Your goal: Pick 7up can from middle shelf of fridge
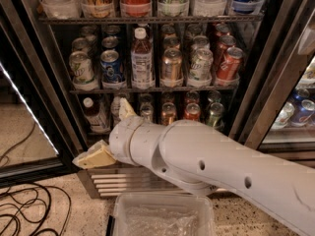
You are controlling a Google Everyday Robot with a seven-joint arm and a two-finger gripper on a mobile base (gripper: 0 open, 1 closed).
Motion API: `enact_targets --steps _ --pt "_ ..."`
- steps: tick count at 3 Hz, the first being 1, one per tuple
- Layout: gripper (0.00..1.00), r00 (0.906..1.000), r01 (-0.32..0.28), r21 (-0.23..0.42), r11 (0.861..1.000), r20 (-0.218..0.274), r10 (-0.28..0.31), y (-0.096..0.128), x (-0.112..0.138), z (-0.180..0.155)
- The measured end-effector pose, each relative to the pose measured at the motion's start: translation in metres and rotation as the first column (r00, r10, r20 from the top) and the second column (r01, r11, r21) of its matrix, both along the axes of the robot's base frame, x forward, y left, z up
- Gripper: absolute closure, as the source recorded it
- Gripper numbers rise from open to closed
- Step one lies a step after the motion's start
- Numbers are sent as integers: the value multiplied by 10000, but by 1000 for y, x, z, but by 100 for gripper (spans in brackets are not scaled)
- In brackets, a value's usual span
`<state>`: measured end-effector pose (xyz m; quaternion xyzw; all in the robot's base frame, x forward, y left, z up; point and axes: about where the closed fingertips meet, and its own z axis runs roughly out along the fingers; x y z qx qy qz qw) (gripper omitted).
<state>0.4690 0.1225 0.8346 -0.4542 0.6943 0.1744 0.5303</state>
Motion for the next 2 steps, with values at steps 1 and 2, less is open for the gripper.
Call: enact_targets --steps 1,2 --pt "0 9997 48 64 10000 240 -49 14 7 -2" --pt "0 9941 -595 579 9965 944 538 47 9 15"
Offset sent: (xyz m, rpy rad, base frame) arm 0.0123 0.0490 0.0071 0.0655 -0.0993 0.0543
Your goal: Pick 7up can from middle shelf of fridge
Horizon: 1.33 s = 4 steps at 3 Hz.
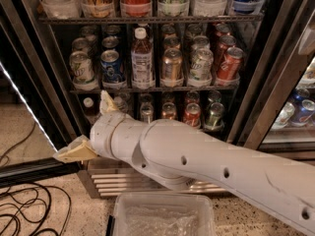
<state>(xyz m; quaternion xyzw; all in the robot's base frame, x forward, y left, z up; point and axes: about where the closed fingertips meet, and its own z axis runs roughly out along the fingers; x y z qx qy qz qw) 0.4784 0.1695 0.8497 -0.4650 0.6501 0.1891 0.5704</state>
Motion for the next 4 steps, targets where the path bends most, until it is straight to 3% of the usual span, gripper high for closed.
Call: enact_targets --steps 2,4 --pt "0 9996 232 178 9996 -151 -230 -1 8 -12" --pt "0 9996 242 937 9953 147 -257 18 35 -46"
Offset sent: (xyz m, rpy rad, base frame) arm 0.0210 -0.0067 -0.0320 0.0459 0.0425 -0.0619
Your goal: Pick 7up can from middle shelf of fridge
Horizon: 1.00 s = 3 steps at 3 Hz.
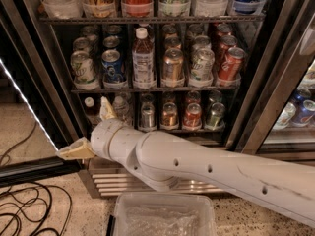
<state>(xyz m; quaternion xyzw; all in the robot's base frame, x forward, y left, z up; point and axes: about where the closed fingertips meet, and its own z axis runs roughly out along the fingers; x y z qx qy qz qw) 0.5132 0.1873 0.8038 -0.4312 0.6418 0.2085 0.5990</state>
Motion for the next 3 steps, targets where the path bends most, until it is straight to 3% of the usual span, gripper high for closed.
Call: enact_targets --steps 2,3 --pt "0 9957 492 626 9968 759 -539 24 23 -10" --pt "7 9848 1097 512 9926 1294 -1155 35 28 0"
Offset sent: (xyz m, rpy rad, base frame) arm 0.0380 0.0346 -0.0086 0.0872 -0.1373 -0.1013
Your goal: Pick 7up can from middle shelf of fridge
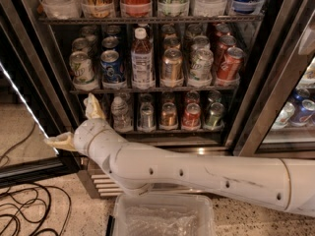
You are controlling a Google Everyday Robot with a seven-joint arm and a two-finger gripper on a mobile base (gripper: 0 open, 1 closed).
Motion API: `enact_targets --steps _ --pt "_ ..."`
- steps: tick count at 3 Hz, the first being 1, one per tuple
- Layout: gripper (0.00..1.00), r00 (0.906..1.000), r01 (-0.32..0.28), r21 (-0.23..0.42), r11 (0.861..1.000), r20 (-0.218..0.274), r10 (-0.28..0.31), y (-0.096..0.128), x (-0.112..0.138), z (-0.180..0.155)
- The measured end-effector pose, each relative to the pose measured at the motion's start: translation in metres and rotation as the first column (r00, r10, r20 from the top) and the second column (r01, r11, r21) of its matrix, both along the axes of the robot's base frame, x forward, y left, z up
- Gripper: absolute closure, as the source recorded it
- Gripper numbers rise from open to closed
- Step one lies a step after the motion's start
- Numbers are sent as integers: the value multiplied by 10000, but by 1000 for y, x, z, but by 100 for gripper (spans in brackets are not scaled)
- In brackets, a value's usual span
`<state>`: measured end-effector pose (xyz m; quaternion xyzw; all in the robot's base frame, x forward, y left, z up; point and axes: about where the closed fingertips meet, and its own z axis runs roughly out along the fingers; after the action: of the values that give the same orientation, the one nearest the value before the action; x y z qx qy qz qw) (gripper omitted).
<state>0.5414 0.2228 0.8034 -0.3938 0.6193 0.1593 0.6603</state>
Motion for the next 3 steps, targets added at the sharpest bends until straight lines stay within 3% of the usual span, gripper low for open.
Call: enact_targets --steps 1,2,3 --pt "11 9966 726 53 9973 382 -728 6 9 11" --pt "26 9871 1482 341 9884 559 -1499 10 14 19" --pt "28 9713 2251 802 9710 606 -2302 12 22 23"
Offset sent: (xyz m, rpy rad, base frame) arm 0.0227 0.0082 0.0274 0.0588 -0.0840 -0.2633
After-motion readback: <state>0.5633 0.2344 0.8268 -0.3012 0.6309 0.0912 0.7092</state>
